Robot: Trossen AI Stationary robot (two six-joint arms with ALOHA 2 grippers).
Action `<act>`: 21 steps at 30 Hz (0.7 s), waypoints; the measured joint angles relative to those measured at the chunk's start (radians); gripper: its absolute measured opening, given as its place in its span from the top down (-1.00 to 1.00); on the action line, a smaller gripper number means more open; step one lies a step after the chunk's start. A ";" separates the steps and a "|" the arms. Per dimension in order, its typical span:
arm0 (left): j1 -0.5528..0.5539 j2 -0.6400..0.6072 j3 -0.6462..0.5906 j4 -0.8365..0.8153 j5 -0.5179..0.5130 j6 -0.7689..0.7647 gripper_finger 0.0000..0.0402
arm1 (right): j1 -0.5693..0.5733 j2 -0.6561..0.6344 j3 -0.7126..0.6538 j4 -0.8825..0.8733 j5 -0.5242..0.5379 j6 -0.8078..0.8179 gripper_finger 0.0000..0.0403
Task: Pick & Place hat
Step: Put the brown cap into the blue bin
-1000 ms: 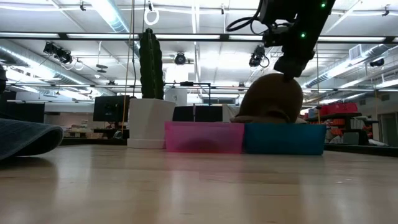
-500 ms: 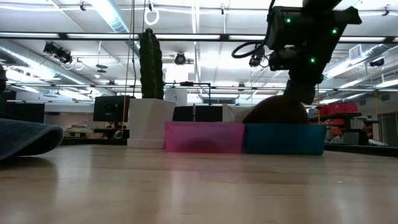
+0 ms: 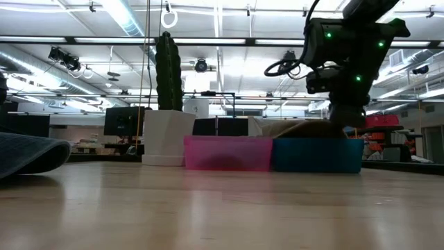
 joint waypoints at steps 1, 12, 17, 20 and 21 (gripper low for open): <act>0.000 0.000 0.000 0.000 0.000 0.000 0.05 | 0.000 0.000 -0.003 0.000 -0.011 -0.001 0.96; 0.000 0.000 0.000 0.001 0.000 0.000 0.05 | -0.002 0.000 -0.009 0.046 -0.111 -0.101 0.89; 0.000 0.000 0.000 0.001 0.000 0.000 0.05 | -0.019 -0.001 -0.008 0.047 -0.201 -0.141 0.57; 0.000 0.000 0.000 0.001 0.000 0.000 0.05 | -0.034 -0.002 -0.005 0.045 -0.229 -0.141 0.29; 0.000 0.000 0.000 0.001 0.000 0.000 0.05 | -0.037 -0.006 -0.002 0.039 -0.248 -0.141 0.21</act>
